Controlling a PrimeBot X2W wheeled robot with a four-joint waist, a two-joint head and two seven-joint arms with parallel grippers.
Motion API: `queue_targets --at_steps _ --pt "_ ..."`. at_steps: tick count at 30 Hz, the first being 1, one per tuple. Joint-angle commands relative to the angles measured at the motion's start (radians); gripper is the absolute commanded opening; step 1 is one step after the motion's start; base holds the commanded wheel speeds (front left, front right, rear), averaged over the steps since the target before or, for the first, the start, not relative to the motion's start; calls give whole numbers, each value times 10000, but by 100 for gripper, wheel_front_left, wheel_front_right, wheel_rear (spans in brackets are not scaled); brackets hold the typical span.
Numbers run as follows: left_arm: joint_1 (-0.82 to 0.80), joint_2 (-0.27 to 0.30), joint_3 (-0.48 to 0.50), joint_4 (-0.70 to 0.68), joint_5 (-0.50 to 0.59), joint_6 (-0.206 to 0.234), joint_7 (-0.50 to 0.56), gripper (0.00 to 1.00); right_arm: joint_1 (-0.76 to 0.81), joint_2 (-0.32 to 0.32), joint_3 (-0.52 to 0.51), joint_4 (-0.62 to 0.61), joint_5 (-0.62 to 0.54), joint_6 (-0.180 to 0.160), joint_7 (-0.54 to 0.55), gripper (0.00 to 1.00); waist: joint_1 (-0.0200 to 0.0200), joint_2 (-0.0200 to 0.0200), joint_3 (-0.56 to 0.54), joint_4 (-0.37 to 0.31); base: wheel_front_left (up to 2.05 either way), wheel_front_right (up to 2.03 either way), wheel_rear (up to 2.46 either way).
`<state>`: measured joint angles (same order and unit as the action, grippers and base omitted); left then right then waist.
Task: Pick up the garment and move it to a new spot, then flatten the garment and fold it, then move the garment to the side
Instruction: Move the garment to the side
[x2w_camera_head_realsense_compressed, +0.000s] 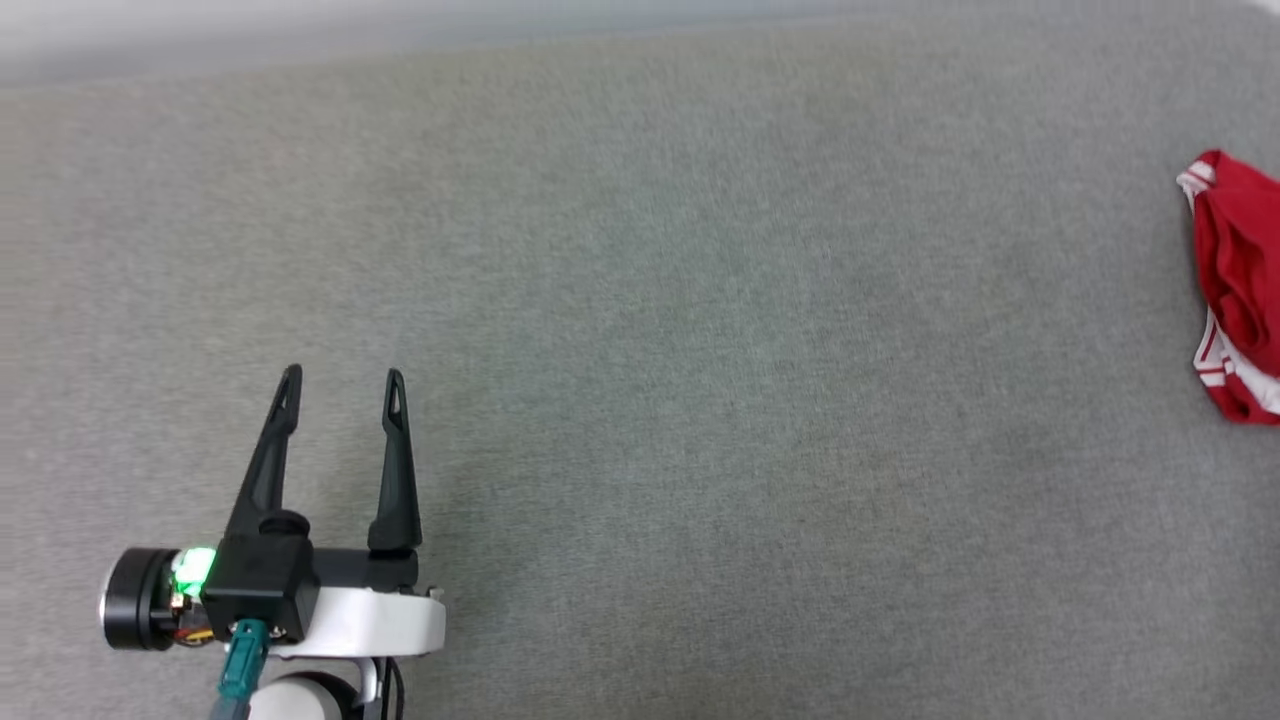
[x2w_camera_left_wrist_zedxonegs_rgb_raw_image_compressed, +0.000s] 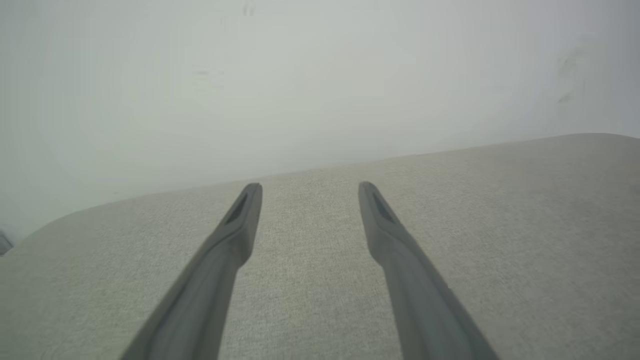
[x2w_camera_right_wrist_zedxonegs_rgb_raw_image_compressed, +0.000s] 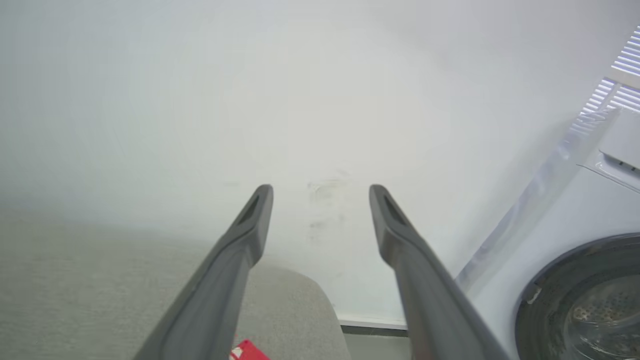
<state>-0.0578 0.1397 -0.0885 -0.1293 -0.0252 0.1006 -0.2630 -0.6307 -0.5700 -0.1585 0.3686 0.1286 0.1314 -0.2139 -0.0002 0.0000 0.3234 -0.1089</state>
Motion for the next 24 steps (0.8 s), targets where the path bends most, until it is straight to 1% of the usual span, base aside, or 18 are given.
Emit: queue_targets --at_steps 1,7,10,15,20,24 --pt "169 -80 28 41 -57 9 -20 100 329 479 -58 -513 -193 -16 -155 100 2 0 -394 235 0 0 0" --pt "493 -205 130 231 -142 -76 -20 100 1417 1986 65 -2313 -204 -16 -444 100 2 0 -957 576 0 0 0" --pt "599 -232 218 375 -191 -144 -20 100 1996 2693 311 -2864 -146 -15 -495 100 2 0 -1179 732 0 0 0" --pt "707 -277 338 590 -175 -263 -20 100 2913 3595 908 -3313 -95 -16 -515 100 2 0 -1483 969 0 0 0" --pt "810 -334 450 762 -197 -358 -20 100 3826 4048 1327 -3197 70 -15 -508 100 2 0 -1800 1164 0 0 0" --pt "954 -383 495 893 -197 -475 -20 100 4537 4367 1327 -3044 248 -16 -510 100 2 0 -2058 1292 0 0 0"
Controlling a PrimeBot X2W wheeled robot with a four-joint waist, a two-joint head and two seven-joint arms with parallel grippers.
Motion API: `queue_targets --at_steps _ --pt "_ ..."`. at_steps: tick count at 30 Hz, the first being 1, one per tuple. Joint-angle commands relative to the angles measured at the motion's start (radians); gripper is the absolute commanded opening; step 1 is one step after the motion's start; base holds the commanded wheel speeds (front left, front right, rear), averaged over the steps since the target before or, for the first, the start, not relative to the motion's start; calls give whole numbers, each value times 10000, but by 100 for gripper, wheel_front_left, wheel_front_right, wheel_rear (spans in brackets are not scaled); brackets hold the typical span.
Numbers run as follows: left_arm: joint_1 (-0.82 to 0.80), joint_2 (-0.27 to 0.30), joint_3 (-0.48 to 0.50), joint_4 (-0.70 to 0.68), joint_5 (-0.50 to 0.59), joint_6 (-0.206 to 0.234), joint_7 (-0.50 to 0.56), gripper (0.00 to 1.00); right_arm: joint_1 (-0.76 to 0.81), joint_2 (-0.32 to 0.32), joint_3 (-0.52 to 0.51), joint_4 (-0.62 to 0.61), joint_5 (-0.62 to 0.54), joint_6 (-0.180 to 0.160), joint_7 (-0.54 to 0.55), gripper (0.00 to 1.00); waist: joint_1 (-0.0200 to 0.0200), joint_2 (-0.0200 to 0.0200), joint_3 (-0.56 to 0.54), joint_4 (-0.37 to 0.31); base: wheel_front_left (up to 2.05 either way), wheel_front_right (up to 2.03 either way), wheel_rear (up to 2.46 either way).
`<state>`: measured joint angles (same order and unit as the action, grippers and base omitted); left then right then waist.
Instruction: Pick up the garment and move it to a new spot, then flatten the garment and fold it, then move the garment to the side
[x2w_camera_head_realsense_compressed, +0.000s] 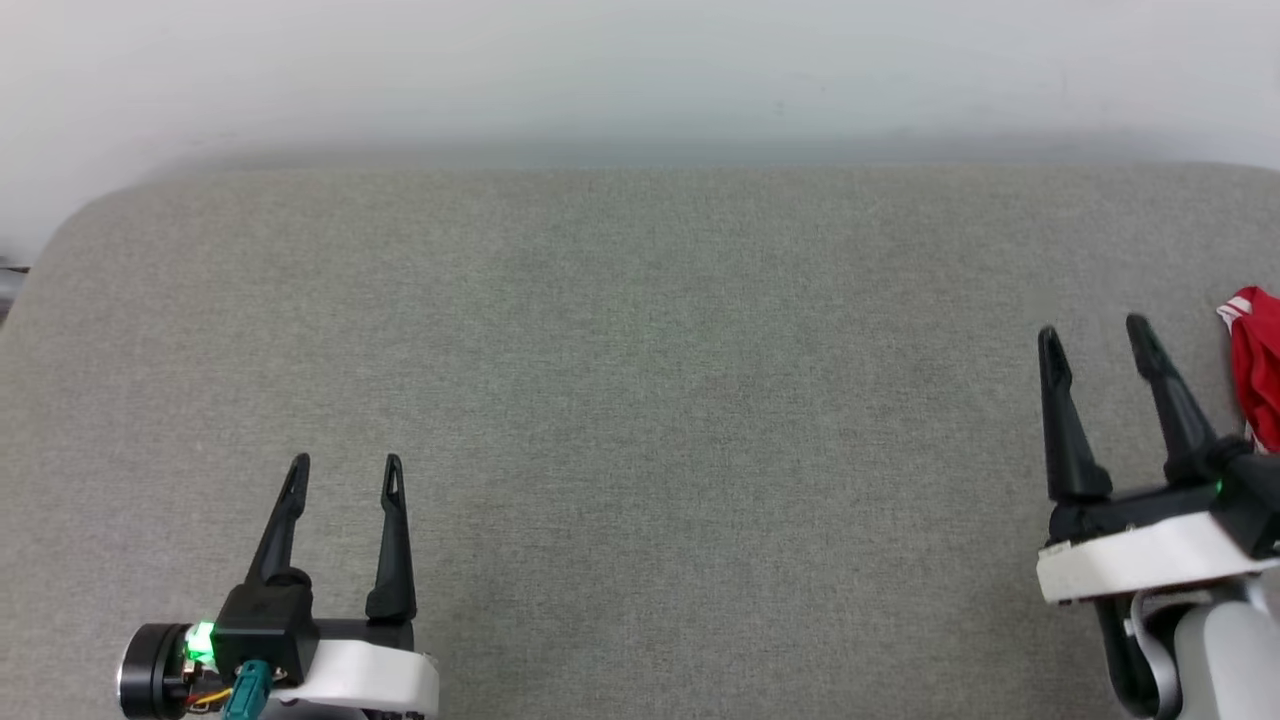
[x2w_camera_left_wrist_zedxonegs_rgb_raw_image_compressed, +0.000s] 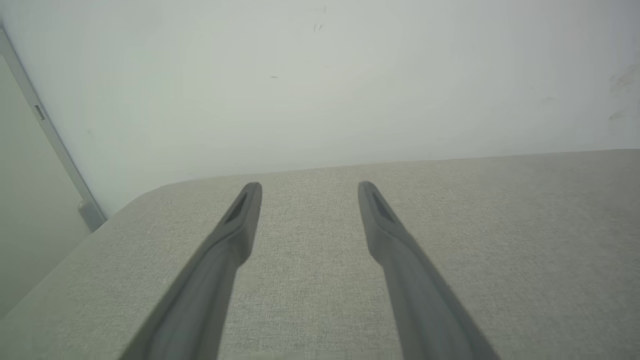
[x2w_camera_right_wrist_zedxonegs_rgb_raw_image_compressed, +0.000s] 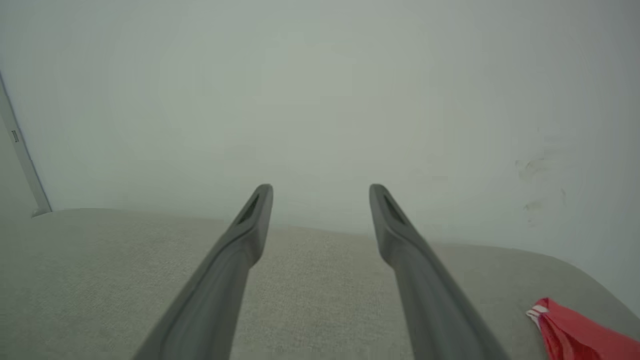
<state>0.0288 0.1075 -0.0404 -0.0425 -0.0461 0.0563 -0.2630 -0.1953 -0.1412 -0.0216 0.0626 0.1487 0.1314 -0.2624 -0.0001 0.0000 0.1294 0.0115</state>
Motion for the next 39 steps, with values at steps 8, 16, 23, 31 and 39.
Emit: queue_targets --at_steps 8,16,23,31,39 --pt "415 -168 62 208 -115 -278 -20 100 1465 617 -286 -26 248 -15 -24 100 1 0 -530 203 0 0 0" --pt "645 -268 35 399 -67 -579 -20 100 2462 871 -407 -299 259 -15 -25 100 1 0 -858 177 0 0 0" --pt "835 -350 -3 539 -8 -693 -20 100 3020 925 -334 -352 213 -15 -25 100 1 0 -1138 127 0 0 0" --pt "959 -391 16 699 59 -742 -20 100 3344 933 -223 -340 477 -15 -26 100 1 0 -1276 101 0 0 0" --pt "881 -401 57 805 74 -738 0 0 3211 888 -204 -312 463 -2 -2 0 1 0 -1268 100 0 0 0"
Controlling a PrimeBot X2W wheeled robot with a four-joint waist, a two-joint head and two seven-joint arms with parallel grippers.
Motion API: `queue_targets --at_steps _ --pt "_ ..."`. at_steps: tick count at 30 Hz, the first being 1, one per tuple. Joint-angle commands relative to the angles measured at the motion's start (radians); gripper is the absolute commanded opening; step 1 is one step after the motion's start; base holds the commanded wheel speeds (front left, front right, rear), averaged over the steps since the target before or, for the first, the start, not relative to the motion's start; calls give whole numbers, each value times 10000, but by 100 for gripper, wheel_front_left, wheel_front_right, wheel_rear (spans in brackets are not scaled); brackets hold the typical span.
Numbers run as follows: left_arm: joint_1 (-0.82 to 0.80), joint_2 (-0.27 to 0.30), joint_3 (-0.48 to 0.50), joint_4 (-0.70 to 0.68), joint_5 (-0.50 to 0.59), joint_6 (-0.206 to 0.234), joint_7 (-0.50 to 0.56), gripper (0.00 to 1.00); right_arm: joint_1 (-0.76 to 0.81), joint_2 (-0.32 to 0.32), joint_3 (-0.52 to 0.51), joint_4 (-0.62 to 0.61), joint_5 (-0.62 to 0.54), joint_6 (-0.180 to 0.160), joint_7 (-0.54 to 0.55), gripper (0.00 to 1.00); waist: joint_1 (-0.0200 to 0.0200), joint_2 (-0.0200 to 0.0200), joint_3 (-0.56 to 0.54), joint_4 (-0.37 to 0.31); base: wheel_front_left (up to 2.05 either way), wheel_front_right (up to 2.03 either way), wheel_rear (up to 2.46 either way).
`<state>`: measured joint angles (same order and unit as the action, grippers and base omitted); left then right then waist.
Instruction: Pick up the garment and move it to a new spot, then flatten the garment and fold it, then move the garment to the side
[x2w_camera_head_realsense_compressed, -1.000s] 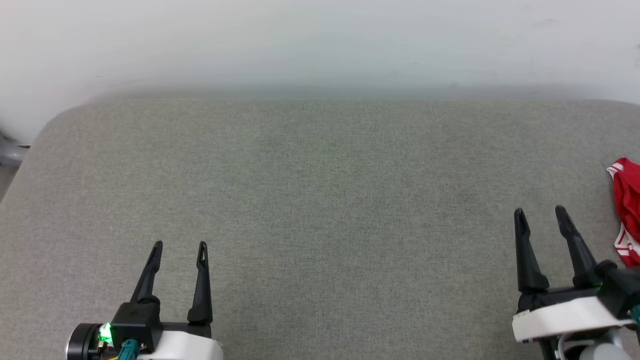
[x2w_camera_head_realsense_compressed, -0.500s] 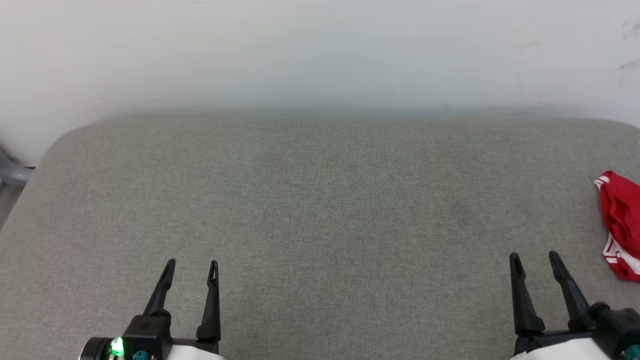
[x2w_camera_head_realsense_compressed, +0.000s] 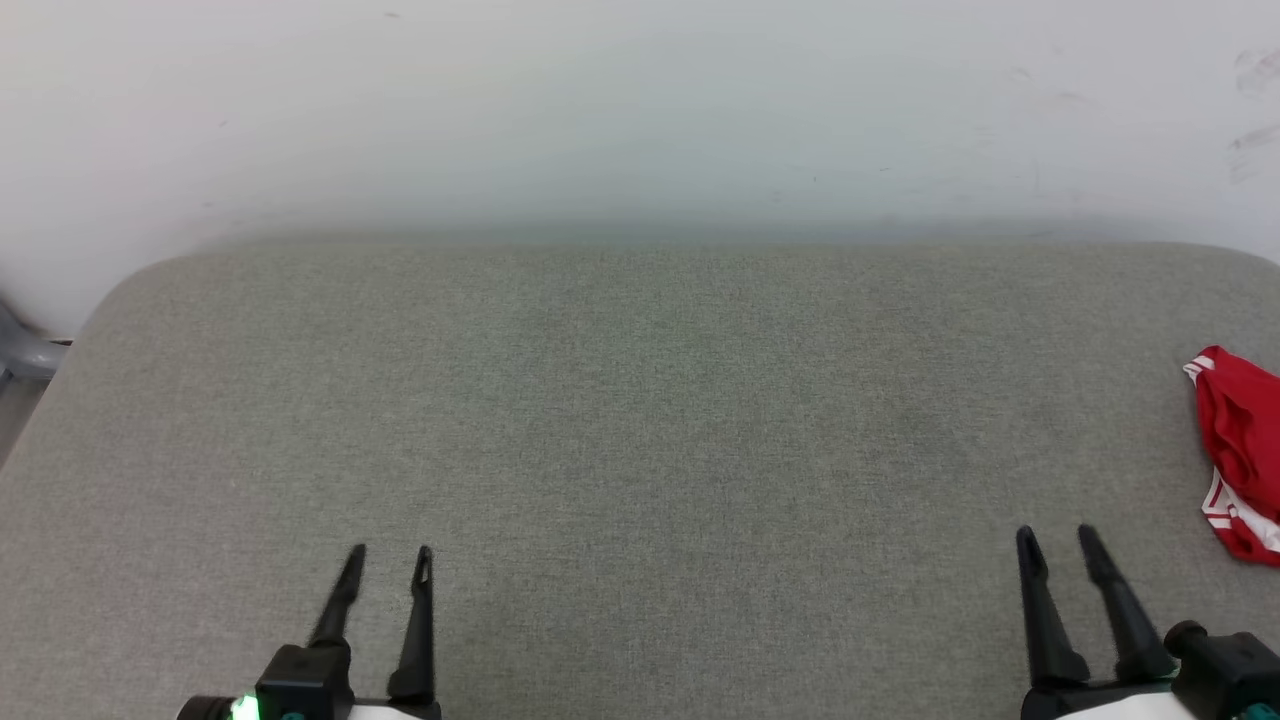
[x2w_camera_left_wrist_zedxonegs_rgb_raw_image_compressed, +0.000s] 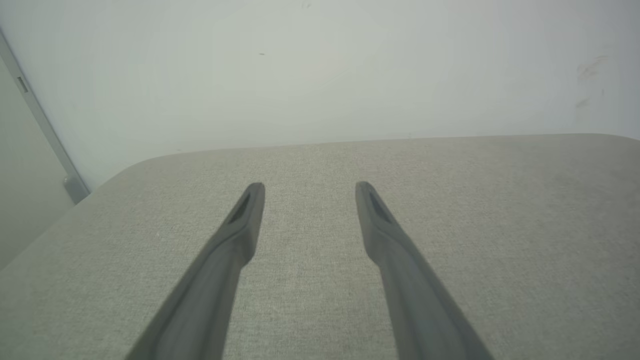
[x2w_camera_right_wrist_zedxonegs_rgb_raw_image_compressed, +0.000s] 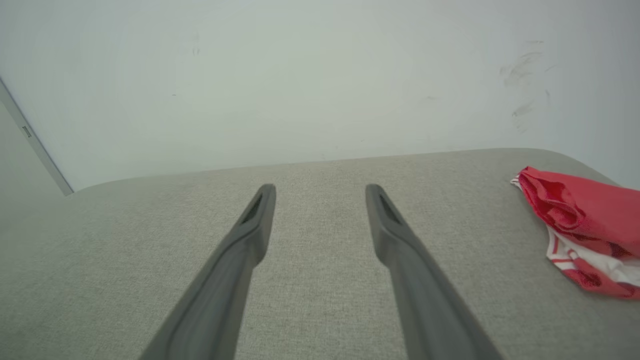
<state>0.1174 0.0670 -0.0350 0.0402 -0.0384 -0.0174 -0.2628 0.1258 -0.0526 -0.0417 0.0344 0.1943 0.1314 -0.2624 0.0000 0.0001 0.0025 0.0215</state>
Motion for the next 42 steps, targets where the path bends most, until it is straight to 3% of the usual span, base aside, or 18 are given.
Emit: queue_targets --at_steps 1,4,22,42 --pt "6 -10 -2 70 -20 -3 3 0 3 0 3 64 16 0 4 0 0 -1 0 -1 0 0 0" --pt "84 -56 2 378 -82 -5 59 0 46 0 19 334 67 0 32 0 0 -1 0 -2 0 0 0" --pt "-491 -80 360 767 -3748 -272 932 0 -525 -169 68 722 3566 -2 725 0 0 -1 1 -32 0 0 0" --pt "-1000 -102 672 1107 -7017 -517 1711 0 -1045 -258 30 1076 6613 -4 1409 0 0 -1 2 -67 0 0 0"
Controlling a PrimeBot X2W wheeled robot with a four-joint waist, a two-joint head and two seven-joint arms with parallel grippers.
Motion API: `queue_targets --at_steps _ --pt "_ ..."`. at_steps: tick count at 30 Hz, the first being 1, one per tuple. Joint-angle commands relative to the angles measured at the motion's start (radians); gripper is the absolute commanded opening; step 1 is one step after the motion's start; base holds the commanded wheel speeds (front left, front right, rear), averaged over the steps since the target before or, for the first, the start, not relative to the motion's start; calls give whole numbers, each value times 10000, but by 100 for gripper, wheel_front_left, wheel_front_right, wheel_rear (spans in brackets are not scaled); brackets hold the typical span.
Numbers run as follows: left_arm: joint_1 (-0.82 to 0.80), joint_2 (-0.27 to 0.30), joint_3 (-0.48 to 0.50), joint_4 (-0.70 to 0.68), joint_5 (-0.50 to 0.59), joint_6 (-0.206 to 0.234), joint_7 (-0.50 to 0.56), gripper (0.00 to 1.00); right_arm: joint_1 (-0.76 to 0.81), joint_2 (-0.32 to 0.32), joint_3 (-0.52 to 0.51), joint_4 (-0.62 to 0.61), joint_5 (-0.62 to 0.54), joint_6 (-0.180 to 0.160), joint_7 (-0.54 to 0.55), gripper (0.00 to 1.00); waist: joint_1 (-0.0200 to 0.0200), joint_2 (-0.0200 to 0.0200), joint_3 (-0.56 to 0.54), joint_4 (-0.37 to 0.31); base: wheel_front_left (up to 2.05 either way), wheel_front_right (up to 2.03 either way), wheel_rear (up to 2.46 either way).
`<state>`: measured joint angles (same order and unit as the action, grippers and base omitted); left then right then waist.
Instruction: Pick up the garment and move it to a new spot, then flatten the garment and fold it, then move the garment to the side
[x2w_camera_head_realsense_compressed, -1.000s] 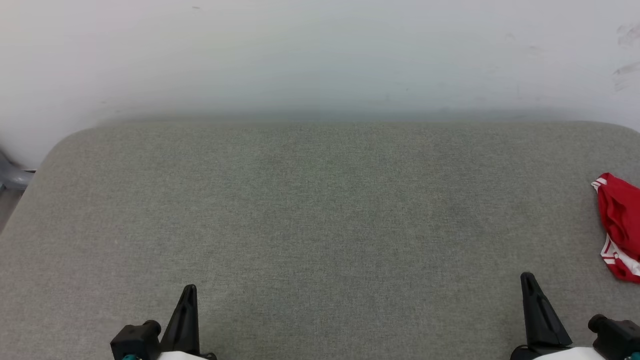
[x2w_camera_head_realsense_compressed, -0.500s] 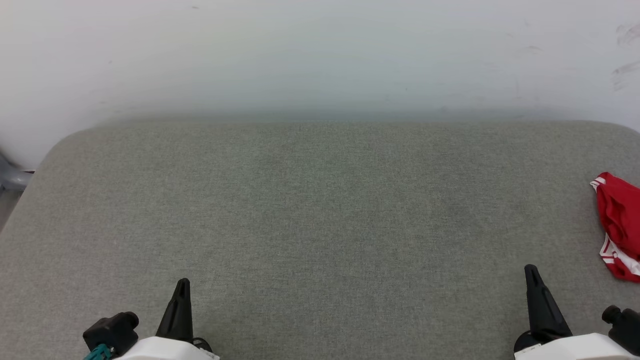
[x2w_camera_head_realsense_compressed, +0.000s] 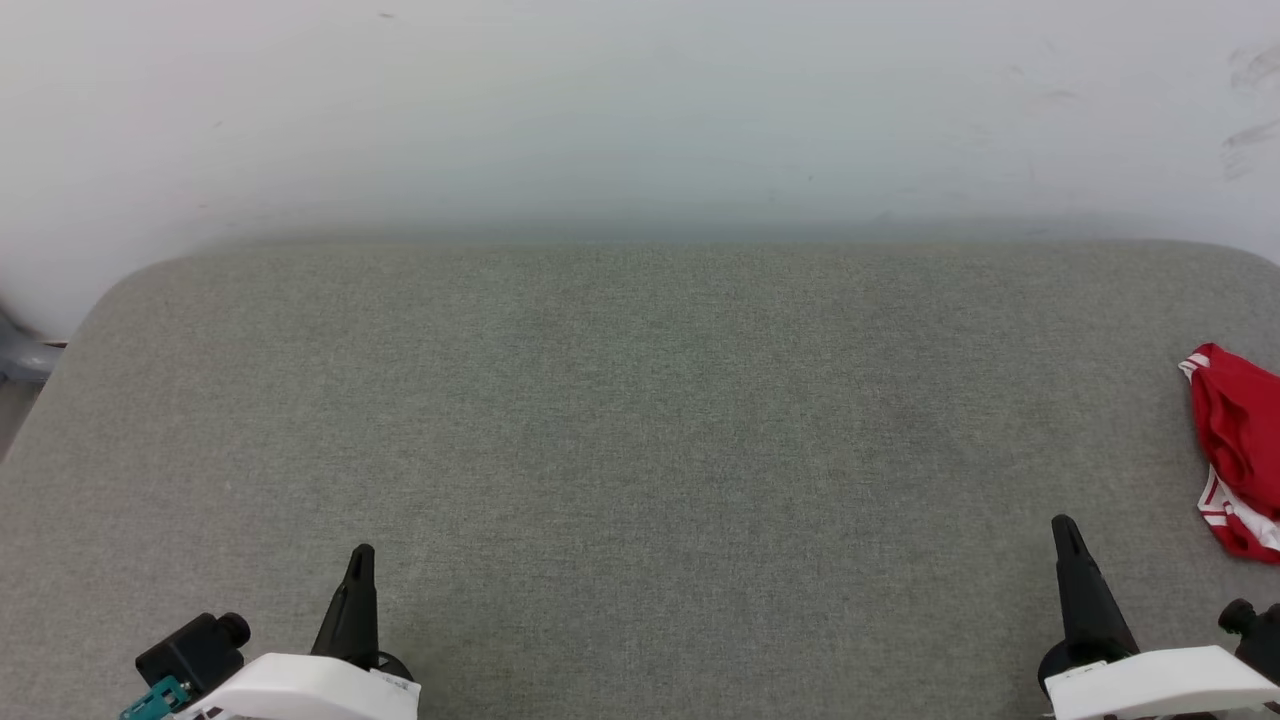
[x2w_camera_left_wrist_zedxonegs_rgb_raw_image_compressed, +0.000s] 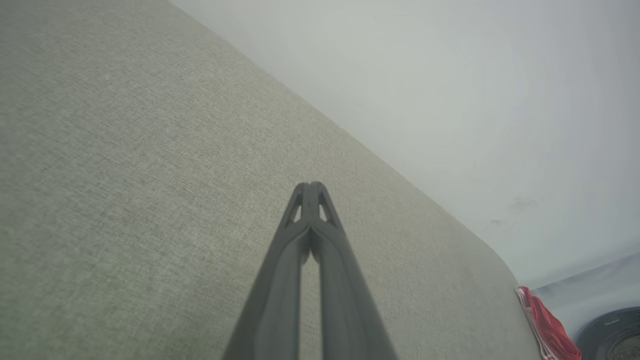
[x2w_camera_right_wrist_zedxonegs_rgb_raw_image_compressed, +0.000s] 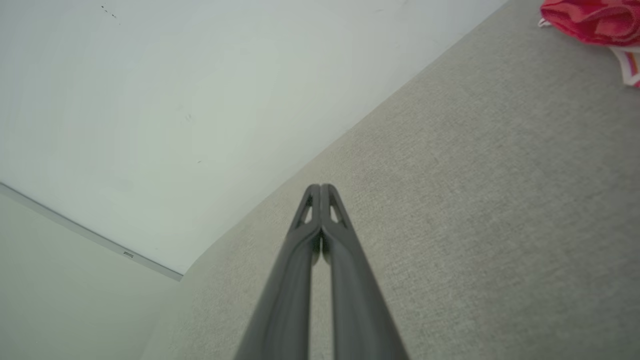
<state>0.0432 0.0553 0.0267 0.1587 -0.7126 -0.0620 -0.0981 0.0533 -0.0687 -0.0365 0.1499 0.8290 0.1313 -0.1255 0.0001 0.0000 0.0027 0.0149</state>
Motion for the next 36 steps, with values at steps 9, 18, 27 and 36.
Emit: queue_targets --at_steps 9,18,27,36 --pt "-451 6 179 60 -1534 -166 358 0 -513 -115 -57 62 1422 -3 321 0 -1 0 0 -16 0 0 0" --pt "-631 -2 294 178 -2684 -252 636 0 -694 -122 -99 197 2472 -3 587 0 -1 0 1 -32 0 0 0" --pt "-800 -9 390 295 -3744 -328 888 0 -865 -124 -145 314 3430 -4 842 0 -1 0 1 -47 0 0 0" --pt "-941 -17 478 392 -4613 -383 1103 0 -990 -121 -191 419 4214 -4 1057 0 -1 0 2 -61 0 0 0"
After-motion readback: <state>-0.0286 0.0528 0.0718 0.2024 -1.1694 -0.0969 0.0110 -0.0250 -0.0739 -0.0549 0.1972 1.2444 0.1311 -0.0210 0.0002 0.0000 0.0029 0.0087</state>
